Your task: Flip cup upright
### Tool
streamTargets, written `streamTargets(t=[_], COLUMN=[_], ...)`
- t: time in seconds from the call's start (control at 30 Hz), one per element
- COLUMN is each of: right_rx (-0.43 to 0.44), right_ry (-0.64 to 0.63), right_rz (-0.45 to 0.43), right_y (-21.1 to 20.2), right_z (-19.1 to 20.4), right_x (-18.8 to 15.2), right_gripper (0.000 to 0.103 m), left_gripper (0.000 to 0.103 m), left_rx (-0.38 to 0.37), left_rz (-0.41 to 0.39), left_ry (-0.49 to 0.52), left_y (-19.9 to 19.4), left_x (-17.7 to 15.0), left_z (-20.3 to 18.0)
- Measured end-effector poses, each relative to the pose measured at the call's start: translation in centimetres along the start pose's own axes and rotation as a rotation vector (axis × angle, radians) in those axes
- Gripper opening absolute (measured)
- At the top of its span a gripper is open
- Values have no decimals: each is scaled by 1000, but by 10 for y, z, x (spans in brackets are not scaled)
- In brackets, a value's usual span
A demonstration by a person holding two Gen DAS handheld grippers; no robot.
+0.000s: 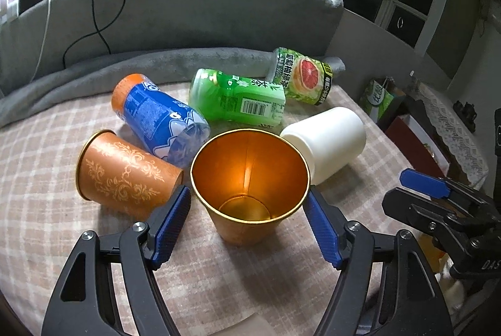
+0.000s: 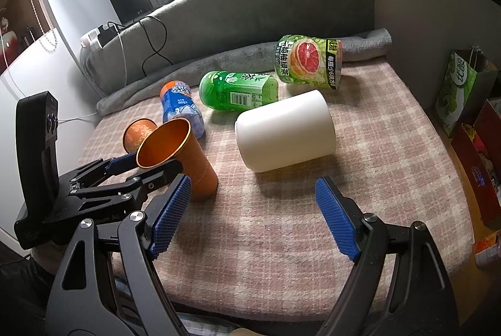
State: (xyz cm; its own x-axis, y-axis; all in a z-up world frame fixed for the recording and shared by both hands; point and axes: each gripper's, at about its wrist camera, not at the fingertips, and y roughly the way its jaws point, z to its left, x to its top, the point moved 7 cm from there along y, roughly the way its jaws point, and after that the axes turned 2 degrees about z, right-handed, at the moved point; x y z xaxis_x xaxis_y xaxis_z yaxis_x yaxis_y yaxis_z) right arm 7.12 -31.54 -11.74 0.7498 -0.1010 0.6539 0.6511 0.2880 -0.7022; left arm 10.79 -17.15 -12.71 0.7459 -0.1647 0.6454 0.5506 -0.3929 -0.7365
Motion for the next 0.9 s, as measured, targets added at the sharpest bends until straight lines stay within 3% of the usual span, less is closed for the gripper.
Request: streamTargets(t=[0.2,0.57,0.67,0.8,0.9], right_rx=[-8,-28,-44,-86,-126], right_ry=[-20,-54,-61,-91,-122], right_rz=[-23,-63,-93,-157,-202], right_y=[-4,-10,-14,-22,-27], right_z=[8,21,21,25,30], right_x=[3,6,8,13,18], right_gripper=[84,84,90,94,95], left_gripper=[80,80,80,80,80], left_rx=[-18,-4,2,30,93], left_rz=[4,-45,-63,-103,-179], left_ry=[-11,-36,-38,-45,-46], left_y=[-8,-32,-43,-61,-81], left_x=[-4,-6,-8,-10,-7], left_z=[3,17,22,31,42])
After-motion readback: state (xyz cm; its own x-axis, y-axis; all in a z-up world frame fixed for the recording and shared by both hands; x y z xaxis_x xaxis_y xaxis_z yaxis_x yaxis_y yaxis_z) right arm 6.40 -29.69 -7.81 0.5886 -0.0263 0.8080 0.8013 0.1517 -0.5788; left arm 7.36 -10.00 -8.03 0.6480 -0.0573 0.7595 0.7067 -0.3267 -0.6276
